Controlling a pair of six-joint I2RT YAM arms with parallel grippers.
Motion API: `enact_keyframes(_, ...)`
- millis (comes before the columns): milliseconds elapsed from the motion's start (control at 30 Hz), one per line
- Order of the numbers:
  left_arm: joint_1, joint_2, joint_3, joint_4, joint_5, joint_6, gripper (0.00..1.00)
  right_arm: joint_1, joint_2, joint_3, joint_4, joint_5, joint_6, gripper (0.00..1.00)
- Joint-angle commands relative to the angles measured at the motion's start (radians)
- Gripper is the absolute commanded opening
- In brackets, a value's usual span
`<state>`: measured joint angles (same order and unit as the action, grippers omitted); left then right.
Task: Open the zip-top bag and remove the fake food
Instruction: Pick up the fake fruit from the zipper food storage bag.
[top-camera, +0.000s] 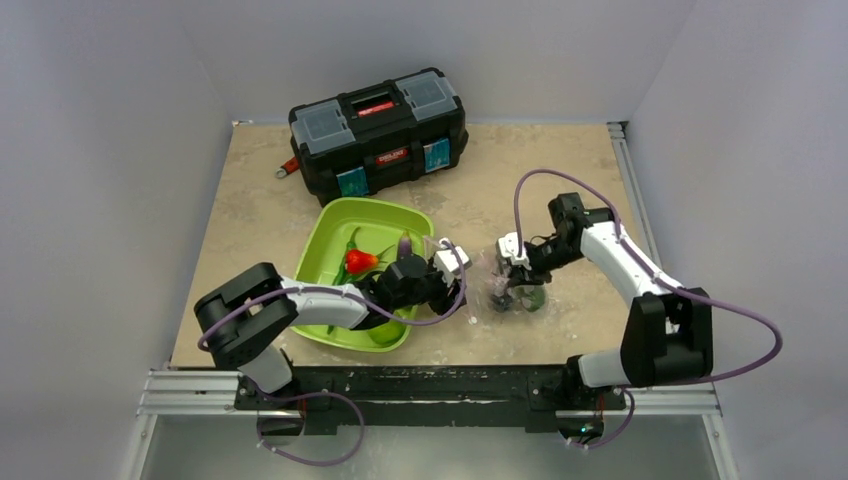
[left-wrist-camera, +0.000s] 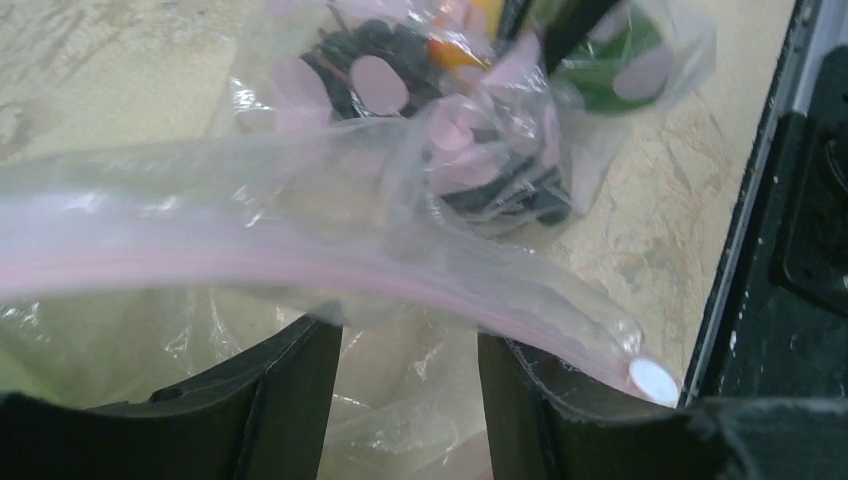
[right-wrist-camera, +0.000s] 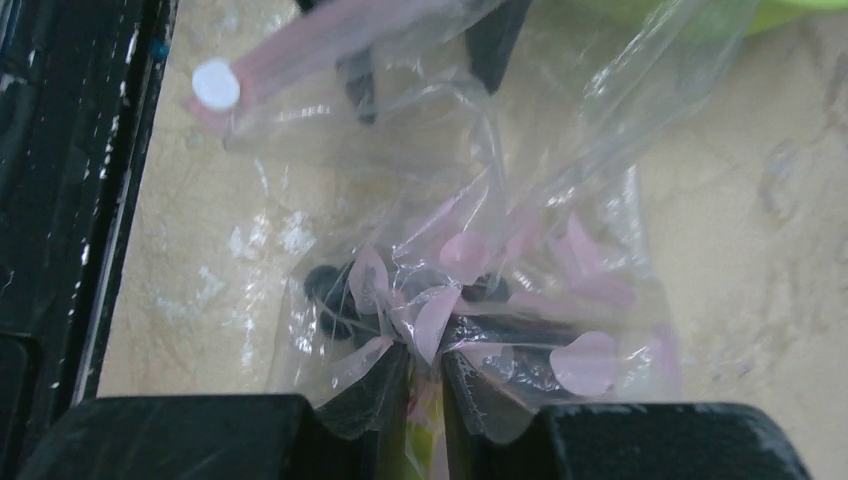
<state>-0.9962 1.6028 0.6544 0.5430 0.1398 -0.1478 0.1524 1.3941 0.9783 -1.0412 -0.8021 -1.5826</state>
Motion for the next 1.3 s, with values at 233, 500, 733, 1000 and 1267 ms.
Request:
enact_keyframes(233, 0.001, 0.053, 0.000, 0.150, -0.160, -0.169, 0.40, -0.119, -0.033, 0.046, -0.068, -0.063, 0.046, 0.52)
enact_keyframes(500, 0.001, 0.090, 0.055, 0.119, -0.097, -0.126, 0.39, -0.209, -0.021, 0.039, 0.172, 0.060, 0.365, 0.43)
enact_keyframes(733, -0.001, 0.144, 0.134, 0.023, -0.188, -0.154, 0.32, -0.182, 0.007, -0.061, 0.326, 0.123, 0.500, 0.53)
enact_keyframes(1000, -0.002, 0.174, 0.137, 0.078, -0.145, -0.147, 0.33, -0.162, 0.041, -0.097, 0.412, 0.170, 0.542, 0.57)
enact_keyframes(1267, -0.001, 0.198, 0.159, 0.135, -0.020, -0.103, 0.44, -0.101, 0.050, -0.119, 0.453, 0.200, 0.548, 0.57)
